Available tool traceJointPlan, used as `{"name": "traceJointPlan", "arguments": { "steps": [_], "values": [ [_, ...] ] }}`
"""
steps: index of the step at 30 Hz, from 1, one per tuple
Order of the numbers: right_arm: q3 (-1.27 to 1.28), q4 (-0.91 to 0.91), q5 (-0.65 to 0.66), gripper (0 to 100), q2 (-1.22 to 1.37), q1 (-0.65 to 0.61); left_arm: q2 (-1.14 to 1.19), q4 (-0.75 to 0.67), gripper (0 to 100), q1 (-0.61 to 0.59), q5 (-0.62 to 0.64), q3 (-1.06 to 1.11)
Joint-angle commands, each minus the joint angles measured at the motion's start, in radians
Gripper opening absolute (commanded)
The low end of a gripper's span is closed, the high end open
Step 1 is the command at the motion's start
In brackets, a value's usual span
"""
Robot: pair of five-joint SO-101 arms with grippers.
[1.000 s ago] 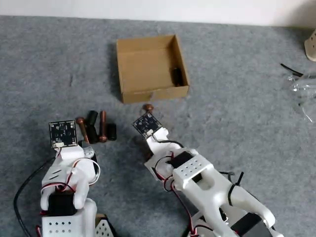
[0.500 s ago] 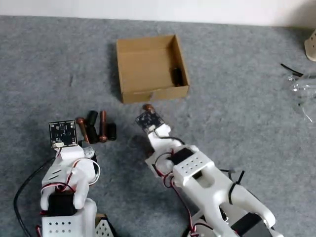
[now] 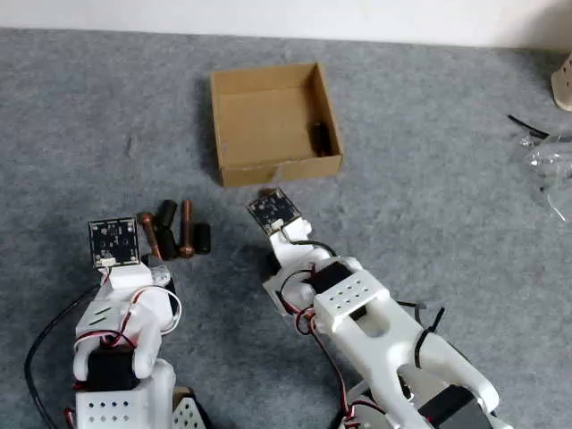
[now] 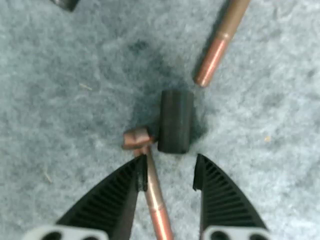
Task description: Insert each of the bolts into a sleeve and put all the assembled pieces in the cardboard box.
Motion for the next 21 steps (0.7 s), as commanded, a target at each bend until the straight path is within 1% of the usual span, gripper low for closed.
{"name": "traceJointPlan", "arguments": {
  "steps": [1,4,8,11,17,19,21],
  "values": [
    [-0.053,0.019,-0.014,13.5,-0.038,0.016,-0.010,-0.020,1,-0.002,-0.005,-0.005],
    [-0.028,0.018,-0.014,13.5,-0.038,0.022,-0.010,-0.020,1,-0.002,-0.005,-0.005],
    [-0.007,-0.044,-0.012,13.5,-0.027,0.062,-0.010,-0.021,1,-0.002,-0.005,-0.005],
    [-0.007,-0.051,-0.012,13.5,-0.027,0.082,-0.010,-0.021,1,-0.002,-0.005,-0.005],
    [-0.007,-0.056,-0.012,13.5,-0.027,0.076,-0.010,-0.021,1,-0.002,-0.005,-0.005],
    [-0.001,-0.073,-0.012,13.5,-0.027,0.074,-0.010,-0.021,1,-0.002,-0.005,-0.005],
    [0.019,-0.128,-0.012,13.5,-0.027,0.074,-0.010,-0.021,1,-0.002,-0.005,-0.005]
  ]
}}
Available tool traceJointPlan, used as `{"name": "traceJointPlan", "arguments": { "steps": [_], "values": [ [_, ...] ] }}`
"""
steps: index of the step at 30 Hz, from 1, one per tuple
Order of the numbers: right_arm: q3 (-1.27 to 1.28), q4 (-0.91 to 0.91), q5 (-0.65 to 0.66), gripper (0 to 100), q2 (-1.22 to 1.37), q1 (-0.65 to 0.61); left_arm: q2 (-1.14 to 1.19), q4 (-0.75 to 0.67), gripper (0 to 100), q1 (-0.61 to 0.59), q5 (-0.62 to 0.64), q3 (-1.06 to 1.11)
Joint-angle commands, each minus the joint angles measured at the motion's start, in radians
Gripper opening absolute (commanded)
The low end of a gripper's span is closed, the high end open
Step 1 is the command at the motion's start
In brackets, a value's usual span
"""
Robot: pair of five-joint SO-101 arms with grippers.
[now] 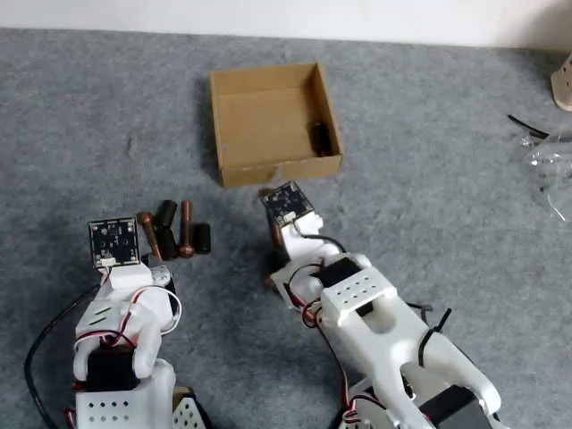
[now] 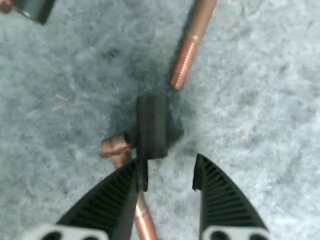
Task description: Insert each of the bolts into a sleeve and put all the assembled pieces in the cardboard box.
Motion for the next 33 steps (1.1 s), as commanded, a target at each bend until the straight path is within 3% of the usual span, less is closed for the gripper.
{"name": "traceJointPlan", "arguments": {
  "steps": [1,9,13,24,33],
  "values": [
    [0.016,-0.102,-0.006,13.5,-0.025,0.004,-0.010,-0.021,1,-0.002,-0.005,-0.005],
    [0.025,-0.127,-0.011,13.5,-0.025,-0.090,-0.010,-0.021,1,-0.002,-0.005,-0.004],
    [0.024,-0.127,-0.083,13.5,-0.024,-0.091,-0.010,-0.021,1,-0.002,-0.005,-0.004],
    [-0.018,-0.150,-0.081,13.4,-0.019,-0.091,-0.010,-0.064,1,-0.002,-0.003,0.022],
    [-0.107,-0.153,-0.081,13.4,0.213,-0.085,-0.010,-0.064,1,-0.002,-0.003,0.022]
  ]
}}
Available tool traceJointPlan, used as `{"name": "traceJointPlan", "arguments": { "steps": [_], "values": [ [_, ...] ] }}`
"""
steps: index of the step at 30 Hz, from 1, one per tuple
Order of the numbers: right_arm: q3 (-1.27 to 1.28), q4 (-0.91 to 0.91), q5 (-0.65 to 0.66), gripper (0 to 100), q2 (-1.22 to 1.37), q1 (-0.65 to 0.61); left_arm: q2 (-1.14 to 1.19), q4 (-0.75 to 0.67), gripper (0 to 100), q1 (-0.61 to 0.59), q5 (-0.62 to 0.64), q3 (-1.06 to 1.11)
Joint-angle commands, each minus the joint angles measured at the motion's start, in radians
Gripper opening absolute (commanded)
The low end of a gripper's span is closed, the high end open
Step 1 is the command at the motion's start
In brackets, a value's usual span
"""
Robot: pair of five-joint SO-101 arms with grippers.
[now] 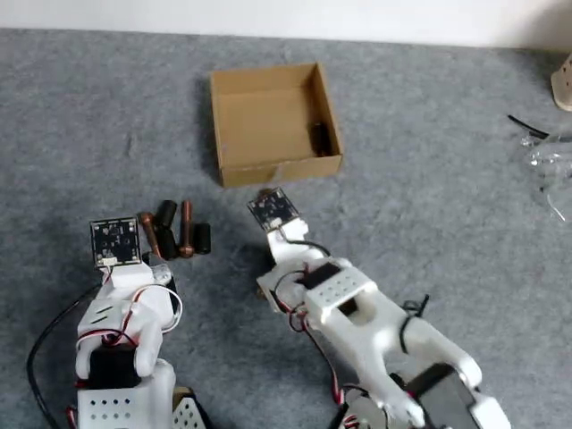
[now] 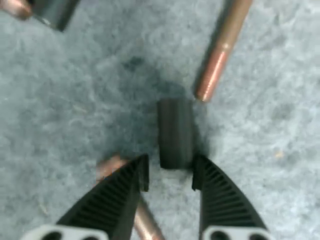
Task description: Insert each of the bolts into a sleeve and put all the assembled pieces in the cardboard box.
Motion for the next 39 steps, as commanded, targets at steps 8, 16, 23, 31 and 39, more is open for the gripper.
{"name": "traceJointPlan", "arguments": {
  "steps": [8,16,23,31,39],
  "values": [
    [-0.113,-0.027,-0.008,13.4,0.059,-0.008,-0.012,-0.021,1,-0.002,-0.003,-0.008],
    [-0.105,-0.054,-0.009,1.2,0.059,-0.008,-0.012,-0.021,1,-0.002,-0.003,-0.008],
    [-0.104,-0.050,-0.011,0.5,0.048,0.030,-0.012,-0.023,1,-0.002,-0.003,-0.008],
    [-0.039,-0.027,-0.015,0.5,-0.114,0.096,-0.007,-0.021,1,-0.002,0.003,-0.019],
    [0.265,-0.027,-0.009,0.5,-0.645,0.104,-0.005,0.052,1,0.007,0.002,-0.096]
  ]
}}
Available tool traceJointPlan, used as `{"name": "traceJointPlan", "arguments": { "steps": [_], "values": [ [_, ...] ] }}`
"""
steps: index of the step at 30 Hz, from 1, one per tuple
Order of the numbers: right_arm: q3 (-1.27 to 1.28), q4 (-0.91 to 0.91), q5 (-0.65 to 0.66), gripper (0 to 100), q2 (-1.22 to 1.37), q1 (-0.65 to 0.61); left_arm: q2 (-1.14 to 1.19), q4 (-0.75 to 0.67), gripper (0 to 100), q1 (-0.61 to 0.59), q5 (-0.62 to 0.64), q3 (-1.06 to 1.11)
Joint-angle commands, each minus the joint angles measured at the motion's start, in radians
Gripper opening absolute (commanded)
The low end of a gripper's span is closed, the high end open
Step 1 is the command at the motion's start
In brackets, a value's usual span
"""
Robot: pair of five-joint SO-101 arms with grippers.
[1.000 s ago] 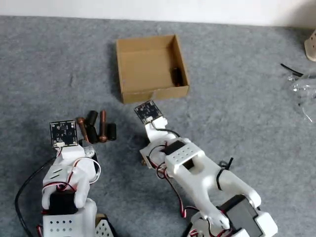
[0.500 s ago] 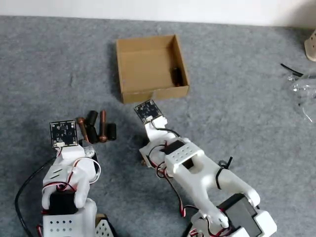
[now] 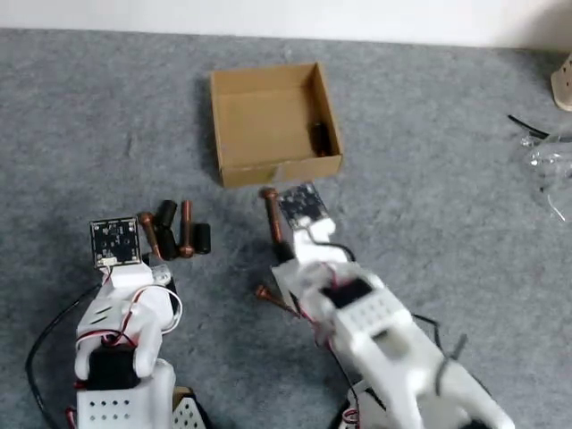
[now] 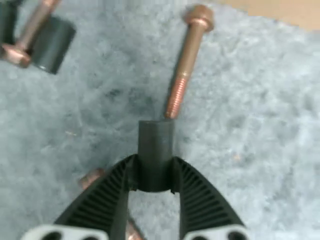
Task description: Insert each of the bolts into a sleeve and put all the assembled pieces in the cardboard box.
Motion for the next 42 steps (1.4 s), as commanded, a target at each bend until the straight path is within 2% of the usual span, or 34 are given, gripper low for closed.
{"name": "traceJointPlan", "arguments": {
  "steps": [1,7,14,17,23,27,31,34,42],
  "values": [
    [0.085,-0.002,0.000,0.5,-0.288,0.033,-0.005,0.026,1,0.018,0.002,-0.081],
    [0.214,0.005,0.000,0.5,-0.547,0.065,-0.005,0.081,1,0.074,0.003,-0.120],
    [0.232,0.031,0.000,0.5,-0.545,0.071,-0.002,0.114,1,0.073,0.005,-0.194],
    [0.234,0.030,0.000,0.5,-0.545,0.081,0.067,0.114,1,0.073,0.005,-0.246],
    [0.229,0.028,0.000,0.5,-0.545,0.084,0.475,0.034,1,0.076,0.006,-0.446],
    [0.229,0.028,0.000,0.5,-0.545,0.085,0.768,-0.084,1,0.162,0.014,-0.555],
    [0.232,0.027,0.000,0.5,-0.545,0.088,1.017,-0.249,1,0.248,0.163,-0.610],
    [0.231,0.027,-0.005,0.5,-0.545,0.119,1.175,-0.354,1,0.286,0.195,-0.668],
    [0.228,0.027,-0.006,0.5,-0.545,0.156,1.557,-0.374,1,0.381,0.207,-0.981]
  ]
}}
